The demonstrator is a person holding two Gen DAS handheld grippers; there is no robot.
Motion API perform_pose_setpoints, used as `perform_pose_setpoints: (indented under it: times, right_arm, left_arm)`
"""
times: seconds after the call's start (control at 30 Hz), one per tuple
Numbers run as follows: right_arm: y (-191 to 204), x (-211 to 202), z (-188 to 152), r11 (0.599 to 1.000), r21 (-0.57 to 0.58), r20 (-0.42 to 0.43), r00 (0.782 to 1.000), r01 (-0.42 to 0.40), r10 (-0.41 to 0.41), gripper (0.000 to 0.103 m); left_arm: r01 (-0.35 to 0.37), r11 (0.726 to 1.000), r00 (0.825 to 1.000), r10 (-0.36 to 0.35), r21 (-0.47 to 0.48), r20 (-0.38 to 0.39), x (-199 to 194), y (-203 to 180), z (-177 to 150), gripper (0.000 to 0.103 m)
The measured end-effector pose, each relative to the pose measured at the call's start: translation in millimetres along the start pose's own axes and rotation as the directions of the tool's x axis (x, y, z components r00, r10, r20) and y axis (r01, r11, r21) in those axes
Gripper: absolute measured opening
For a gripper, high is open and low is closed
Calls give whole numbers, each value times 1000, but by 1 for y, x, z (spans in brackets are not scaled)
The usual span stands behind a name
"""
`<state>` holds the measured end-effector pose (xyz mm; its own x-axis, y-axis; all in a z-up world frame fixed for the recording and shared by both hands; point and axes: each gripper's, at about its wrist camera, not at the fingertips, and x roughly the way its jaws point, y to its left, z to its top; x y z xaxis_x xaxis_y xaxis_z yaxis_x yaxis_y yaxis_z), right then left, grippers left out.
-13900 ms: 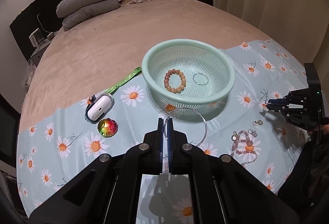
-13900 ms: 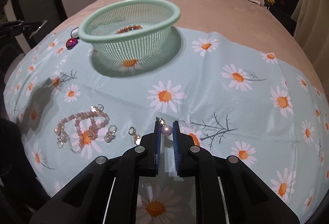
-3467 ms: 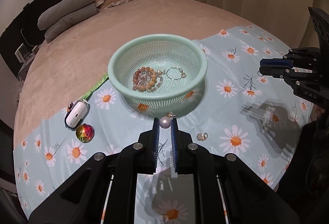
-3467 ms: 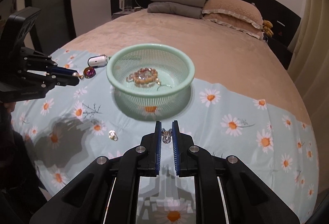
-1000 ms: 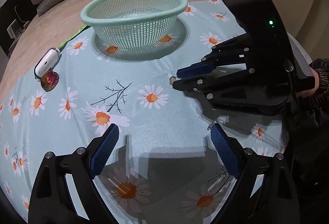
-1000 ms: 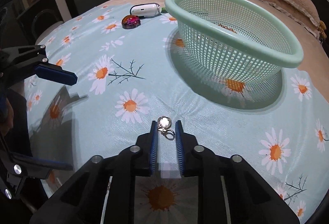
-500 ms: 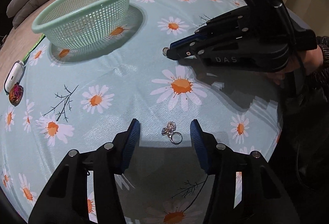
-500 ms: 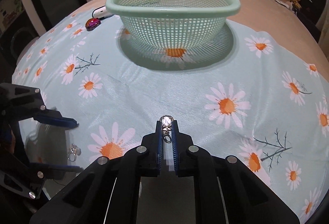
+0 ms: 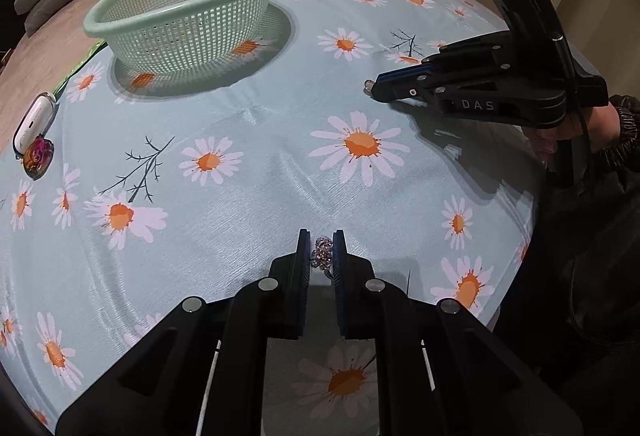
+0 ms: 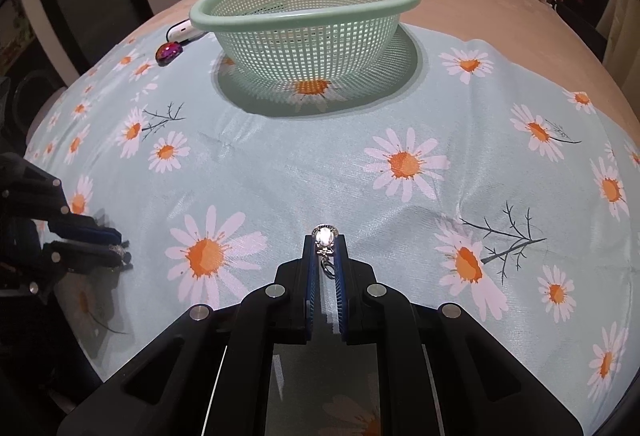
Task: Organize jewelry
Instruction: 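Carry both silver earrings into the colander and open both grippers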
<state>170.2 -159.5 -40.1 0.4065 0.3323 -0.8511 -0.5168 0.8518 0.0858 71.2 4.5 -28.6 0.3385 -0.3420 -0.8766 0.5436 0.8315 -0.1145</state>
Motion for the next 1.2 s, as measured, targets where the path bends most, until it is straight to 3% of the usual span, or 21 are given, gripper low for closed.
perform_pose_setpoints:
  times: [0.27,0.53,0.7,0.9,1.03,1.2]
  right_arm:
    - [-1,-28,-5,1000,-21,28,1000,-8,9,9]
    - [-14,-64,9,998,-48,74,996,45,-41,9]
    - [-19,-86,47,995,-69,123,990,75,-67,9]
    - [-13,-105,101,993,-101,218,975,69,-46,9]
    - [-8,-100,133,988,-140,244,969,67,-31,9]
    - [-9,-73,163,982,-181,238,971,59,-14,9]
  left_arm:
    - [-36,999,997,36,-1,68,-37,17,7,12]
    - [-90,996,990,89,5,107,-63,44,31,12]
    - [-113,994,983,111,6,147,-74,61,64,12]
    - [-75,997,974,67,29,215,-90,74,107,12]
    - [-62,997,968,50,41,246,-91,87,134,12]
    - [-58,997,973,44,55,227,-68,109,164,12]
